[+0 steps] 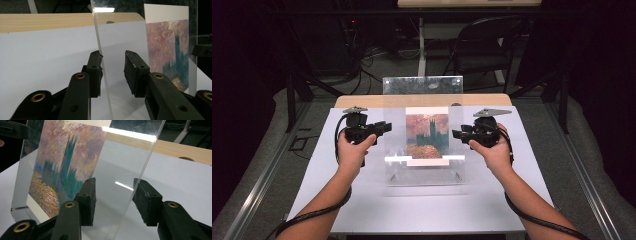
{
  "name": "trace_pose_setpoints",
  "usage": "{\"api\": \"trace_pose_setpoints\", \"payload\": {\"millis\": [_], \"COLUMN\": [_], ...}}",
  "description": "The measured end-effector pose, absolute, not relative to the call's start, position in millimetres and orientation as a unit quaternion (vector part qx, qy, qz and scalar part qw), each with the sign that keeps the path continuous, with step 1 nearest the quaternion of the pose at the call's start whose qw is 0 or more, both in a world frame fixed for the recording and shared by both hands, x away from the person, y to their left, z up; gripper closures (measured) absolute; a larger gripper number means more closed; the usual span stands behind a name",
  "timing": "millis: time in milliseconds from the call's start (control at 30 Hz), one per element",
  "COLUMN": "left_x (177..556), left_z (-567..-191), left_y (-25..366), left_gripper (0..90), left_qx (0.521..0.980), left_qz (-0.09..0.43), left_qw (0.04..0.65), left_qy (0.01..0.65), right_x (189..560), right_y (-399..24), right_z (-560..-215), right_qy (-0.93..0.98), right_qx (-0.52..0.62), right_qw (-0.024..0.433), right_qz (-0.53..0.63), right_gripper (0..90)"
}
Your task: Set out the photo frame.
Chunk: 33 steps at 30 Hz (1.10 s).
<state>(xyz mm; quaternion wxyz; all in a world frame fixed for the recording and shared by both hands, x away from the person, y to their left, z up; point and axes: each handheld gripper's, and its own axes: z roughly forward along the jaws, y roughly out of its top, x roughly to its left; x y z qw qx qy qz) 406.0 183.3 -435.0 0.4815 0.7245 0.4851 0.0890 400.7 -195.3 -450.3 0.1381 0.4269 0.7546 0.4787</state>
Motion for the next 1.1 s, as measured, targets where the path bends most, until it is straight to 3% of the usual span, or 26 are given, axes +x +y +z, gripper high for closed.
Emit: {"api": "trace_pose_setpoints", "payload": {"millis": [1100], "left_x": [355.6], "left_z": [-422.6], "left_y": [192.8], "left_gripper": [73.4], "left_qx": [0.743], "left_qz": [0.091], "left_qw": [0.500], "left_qy": [0.436], "right_x": [351.9], "right_y": [-203.0], "right_z": [-437.5], "right_qy": [0.757], "right_qx": [0.410], "right_qw": [0.138], "right_qz": [0.491], "right_gripper": [63.6]}}
